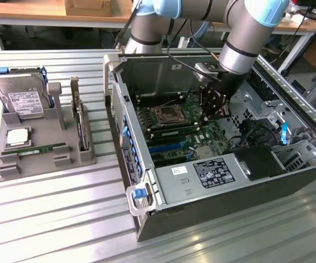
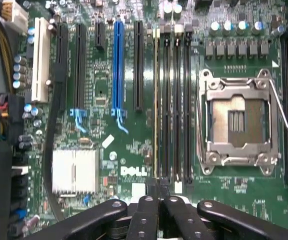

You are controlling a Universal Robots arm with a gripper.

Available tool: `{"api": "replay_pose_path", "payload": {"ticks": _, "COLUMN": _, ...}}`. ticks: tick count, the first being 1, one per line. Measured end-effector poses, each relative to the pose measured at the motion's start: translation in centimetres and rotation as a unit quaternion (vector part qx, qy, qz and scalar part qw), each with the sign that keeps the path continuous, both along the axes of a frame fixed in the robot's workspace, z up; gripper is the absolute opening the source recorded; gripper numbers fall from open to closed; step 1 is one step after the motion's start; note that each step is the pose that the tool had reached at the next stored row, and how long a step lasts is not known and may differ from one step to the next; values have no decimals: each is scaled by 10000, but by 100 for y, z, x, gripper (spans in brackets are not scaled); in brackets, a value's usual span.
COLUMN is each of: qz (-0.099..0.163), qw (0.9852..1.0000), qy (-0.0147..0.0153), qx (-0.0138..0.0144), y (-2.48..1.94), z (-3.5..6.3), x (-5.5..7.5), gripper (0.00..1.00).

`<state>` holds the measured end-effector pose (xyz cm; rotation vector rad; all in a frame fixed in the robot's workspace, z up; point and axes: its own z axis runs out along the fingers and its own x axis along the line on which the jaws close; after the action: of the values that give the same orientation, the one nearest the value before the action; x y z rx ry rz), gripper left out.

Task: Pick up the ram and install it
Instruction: 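Press down the ram until it locks into place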

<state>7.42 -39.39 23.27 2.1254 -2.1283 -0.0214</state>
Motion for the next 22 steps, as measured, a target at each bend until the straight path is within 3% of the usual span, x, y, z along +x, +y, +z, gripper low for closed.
{"api": "replay_pose_path", "payload": {"ticks": 3, "qz": -1, "qw": 10000, "qy": 8, "qx": 0, "y": 0, "z": 12, "x": 161, "gripper": 11}}
{"api": "replay_pose_path", "payload": {"ticks": 6, "qz": -1, "qw": 10000, "qy": 8, "qx": 0, "y": 0, "z": 87, "x": 235, "gripper": 11}}
{"api": "replay_pose_path", "payload": {"ticks": 10, "qz": -1, "qw": 10000, "qy": 8, "qx": 0, "y": -1, "z": 181, "x": 270, "gripper": 11}}
{"api": "replay_pose_path", "payload": {"ticks": 12, "qz": -1, "qw": 10000, "qy": 8, "qx": -1, "y": -1, "z": 328, "x": 286, "gripper": 11}}
{"api": "replay_pose_path", "payload": {"ticks": 17, "qz": -1, "qw": 10000, "qy": 8, "qx": 0, "y": -1, "z": 353, "x": 287, "gripper": 11}}
{"api": "replay_pose_path", "payload": {"ticks": 18, "qz": -1, "qw": 10000, "qy": -75, "qx": -2, "y": 0, "z": 352, "x": 287, "gripper": 11}}
{"api": "replay_pose_path", "payload": {"ticks": 19, "qz": -1, "qw": 9997, "qy": -232, "qx": 0, "y": -1, "z": 350, "x": 285, "gripper": 11}}
{"api": "replay_pose_path", "payload": {"ticks": 21, "qz": -2, "qw": 9989, "qy": -465, "qx": 0, "y": -1, "z": 348, "x": 284, "gripper": 11}}
{"api": "replay_pose_path", "payload": {"ticks": 22, "qz": -1, "qw": 9988, "qy": -485, "qx": 0, "y": -1, "z": 348, "x": 284, "gripper": 11}}
